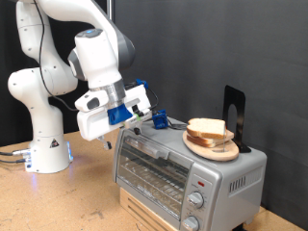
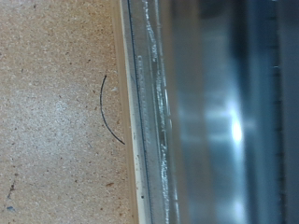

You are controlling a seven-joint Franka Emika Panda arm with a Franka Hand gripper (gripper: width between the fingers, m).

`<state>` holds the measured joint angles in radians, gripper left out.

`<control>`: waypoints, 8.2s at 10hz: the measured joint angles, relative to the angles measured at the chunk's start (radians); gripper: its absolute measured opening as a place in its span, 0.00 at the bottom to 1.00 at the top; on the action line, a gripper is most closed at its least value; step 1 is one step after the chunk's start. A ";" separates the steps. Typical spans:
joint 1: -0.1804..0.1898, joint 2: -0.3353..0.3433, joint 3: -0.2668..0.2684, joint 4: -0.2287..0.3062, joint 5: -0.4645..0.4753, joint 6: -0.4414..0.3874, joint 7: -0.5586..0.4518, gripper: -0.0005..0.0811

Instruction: Make a piece of toast with the oven

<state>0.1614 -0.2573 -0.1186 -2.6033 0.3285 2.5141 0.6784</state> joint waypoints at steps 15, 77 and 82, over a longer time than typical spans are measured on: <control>-0.109 0.140 -0.025 0.060 -0.038 0.036 0.038 1.00; -0.415 -0.066 -0.052 0.057 0.407 -0.363 -0.717 1.00; -0.386 -0.125 -0.041 0.061 0.526 -0.447 -0.759 1.00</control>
<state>-0.2249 -0.3820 -0.1592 -2.5423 0.8549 2.0670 -0.0803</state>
